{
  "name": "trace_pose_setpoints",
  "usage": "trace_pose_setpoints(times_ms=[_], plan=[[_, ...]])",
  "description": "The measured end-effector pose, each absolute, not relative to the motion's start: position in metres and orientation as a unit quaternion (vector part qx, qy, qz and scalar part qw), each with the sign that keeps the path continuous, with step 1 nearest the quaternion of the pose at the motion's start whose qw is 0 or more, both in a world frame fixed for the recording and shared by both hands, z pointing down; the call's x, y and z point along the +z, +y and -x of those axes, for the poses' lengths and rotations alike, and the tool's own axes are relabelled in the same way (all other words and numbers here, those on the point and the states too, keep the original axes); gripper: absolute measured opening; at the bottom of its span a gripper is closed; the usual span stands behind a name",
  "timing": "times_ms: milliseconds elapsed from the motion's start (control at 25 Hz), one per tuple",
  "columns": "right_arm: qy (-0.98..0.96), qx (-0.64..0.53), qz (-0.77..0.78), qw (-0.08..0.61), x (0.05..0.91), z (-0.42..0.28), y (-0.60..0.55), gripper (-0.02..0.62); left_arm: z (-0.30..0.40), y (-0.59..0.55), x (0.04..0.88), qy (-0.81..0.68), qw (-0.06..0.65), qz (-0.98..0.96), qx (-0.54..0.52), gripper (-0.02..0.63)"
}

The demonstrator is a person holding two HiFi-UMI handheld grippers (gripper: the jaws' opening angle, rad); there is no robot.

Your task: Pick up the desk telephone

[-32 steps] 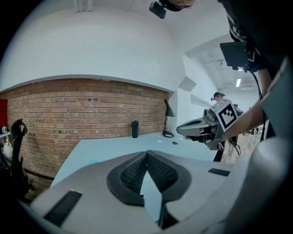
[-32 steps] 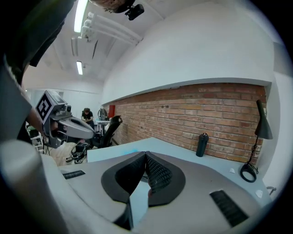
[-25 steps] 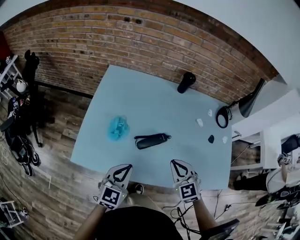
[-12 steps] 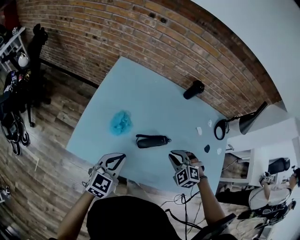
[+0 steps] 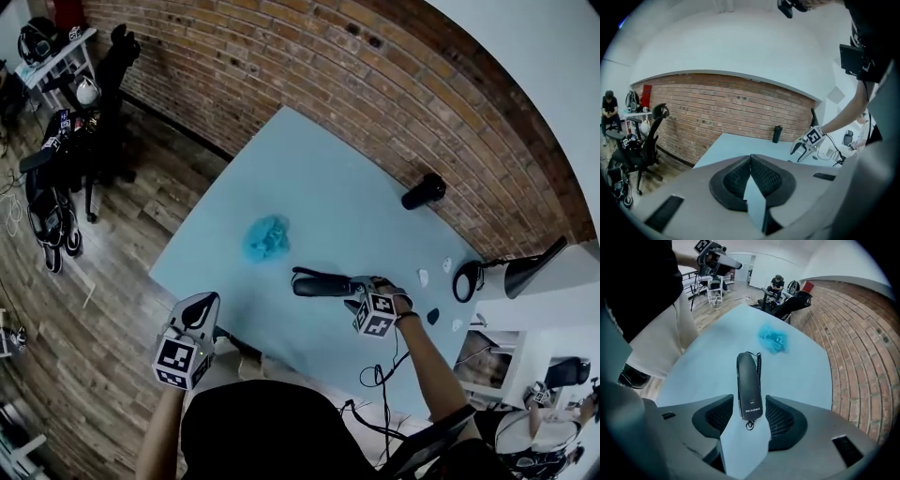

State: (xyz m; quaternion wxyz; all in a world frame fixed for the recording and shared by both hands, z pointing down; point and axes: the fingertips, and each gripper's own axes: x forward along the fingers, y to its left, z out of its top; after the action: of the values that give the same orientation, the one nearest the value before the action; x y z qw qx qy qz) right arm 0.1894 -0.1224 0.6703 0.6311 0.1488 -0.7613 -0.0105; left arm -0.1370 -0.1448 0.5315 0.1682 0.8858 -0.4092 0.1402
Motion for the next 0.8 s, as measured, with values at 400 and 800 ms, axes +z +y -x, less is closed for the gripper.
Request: trace_pose_setpoints(times_ms=[400, 800], plan=[[-0.739, -0.025, -0.036, 0.672, 0.726, -0.211, -0.125, 0.241, 0.139, -0.135, 0.528, -0.474, 0.212, -0.848, 0.105, 0.021], [-0.739, -0.014, -0.026, 0.673, 0.750, -0.210, -0.129, 0.264, 0.136, -0.129, 0.535, -0.492, 0.227, -0.833, 0.114, 0.021]])
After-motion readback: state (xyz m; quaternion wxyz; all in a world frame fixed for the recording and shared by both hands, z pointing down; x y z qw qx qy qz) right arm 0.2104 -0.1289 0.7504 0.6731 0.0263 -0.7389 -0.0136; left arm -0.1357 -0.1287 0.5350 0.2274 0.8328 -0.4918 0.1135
